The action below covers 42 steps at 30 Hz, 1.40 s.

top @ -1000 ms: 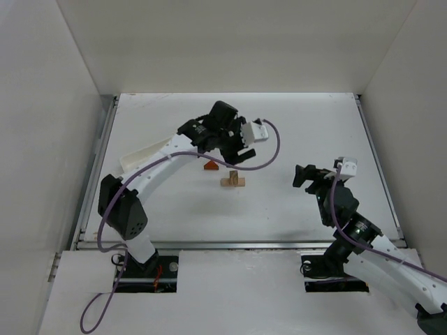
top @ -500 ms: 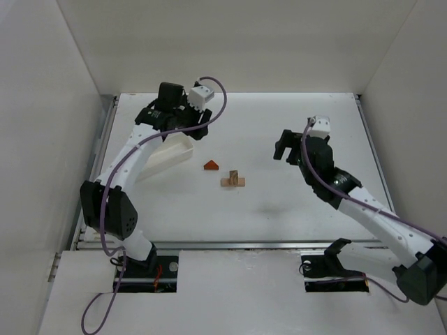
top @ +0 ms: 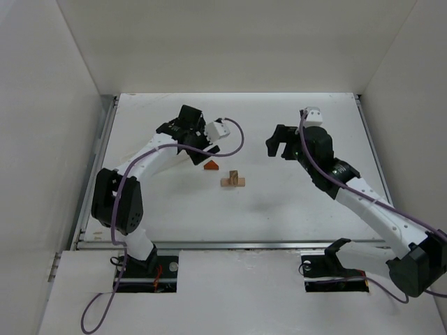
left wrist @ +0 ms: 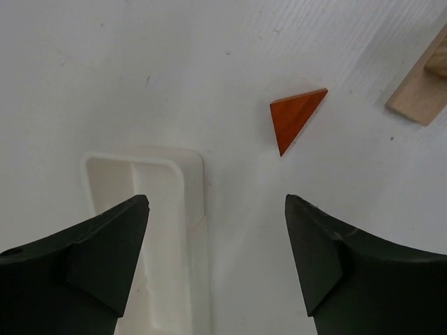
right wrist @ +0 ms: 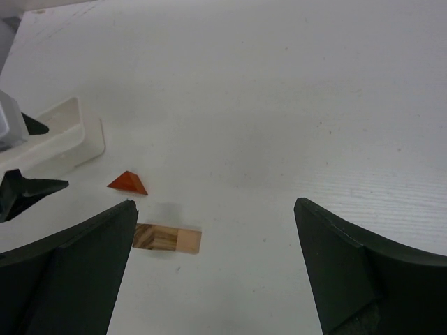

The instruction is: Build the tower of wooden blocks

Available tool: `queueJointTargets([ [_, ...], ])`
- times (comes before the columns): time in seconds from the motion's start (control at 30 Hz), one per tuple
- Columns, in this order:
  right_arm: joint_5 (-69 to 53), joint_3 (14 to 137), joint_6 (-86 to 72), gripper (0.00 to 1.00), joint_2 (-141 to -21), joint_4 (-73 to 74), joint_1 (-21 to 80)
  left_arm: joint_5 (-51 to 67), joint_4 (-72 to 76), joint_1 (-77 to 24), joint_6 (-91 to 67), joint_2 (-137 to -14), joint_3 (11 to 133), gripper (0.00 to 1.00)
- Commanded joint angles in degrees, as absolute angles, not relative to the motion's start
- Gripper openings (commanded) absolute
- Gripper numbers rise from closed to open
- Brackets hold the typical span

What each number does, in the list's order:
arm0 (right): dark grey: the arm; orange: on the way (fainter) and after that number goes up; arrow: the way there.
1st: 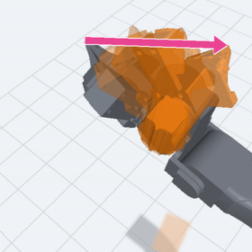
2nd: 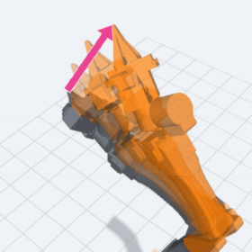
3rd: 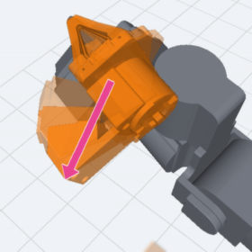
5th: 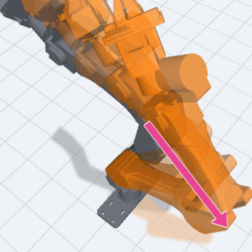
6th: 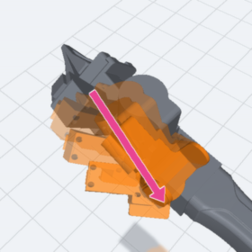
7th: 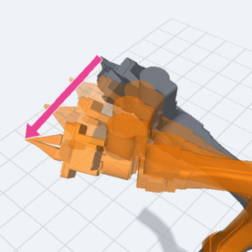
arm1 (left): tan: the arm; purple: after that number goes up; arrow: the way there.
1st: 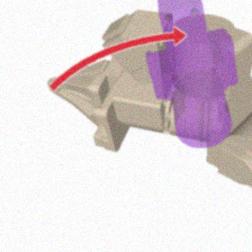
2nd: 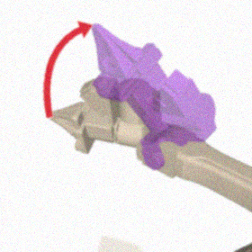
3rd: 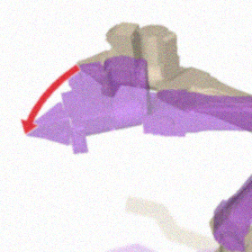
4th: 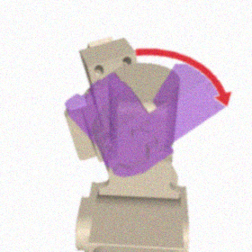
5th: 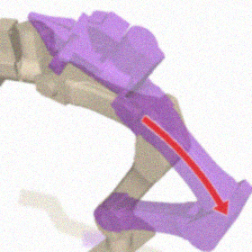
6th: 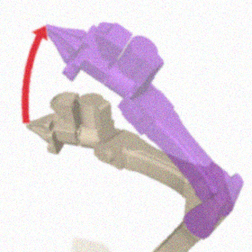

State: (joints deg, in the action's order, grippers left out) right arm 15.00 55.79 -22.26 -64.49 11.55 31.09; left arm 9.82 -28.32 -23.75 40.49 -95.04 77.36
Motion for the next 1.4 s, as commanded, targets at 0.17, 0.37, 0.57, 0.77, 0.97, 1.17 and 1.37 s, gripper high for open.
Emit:
queueJointTargets([
  [0.17, 13.7, 54.0, -21.4, 1.0, -61.2, 10.6, 30.7, 16.3, -22.1, -25.0, 64.8, -96.8, 73.3, 0.8],
  [0.37, 14.2, 50.8, -21.4, 1.0, -57.7, 10.6, 30.7, 25.4, -28.6, -23.8, 72.7, -101.1, 74.4, 0.81],
  [0.57, 14.8, 49.0, -21.4, 1.0, -55.9, 9.5, 30.7, 26.1, -27.7, -23.8, 75.3, -103.1, 74.3, 0.84],
  [0.77, 14.2, 47.9, -21.4, 1.0, -55.9, 9.0, 30.7, 25.1, -26.9, -23.8, 75.8, -107.0, 76.4, 0.84],
  [0.97, 14.2, 47.4, -20.8, 1.0, -55.9, 9.0, 30.7, 25.7, -26.3, -23.8, 74.1, -109.6, 79.1, 0.84],
  [1.17, 14.2, 47.4, -19.8, 1.0, -55.9, 8.4, 30.7, 25.0, -26.8, -24.4, 73.6, -110.9, 79.1, 0.79],
  [1.37, 14.8, 47.4, -19.8, 1.0, -55.9, 8.4, 30.7, 25.0, -26.8, -25.0, 71.7, -112.1, 79.6, 0.72],
])
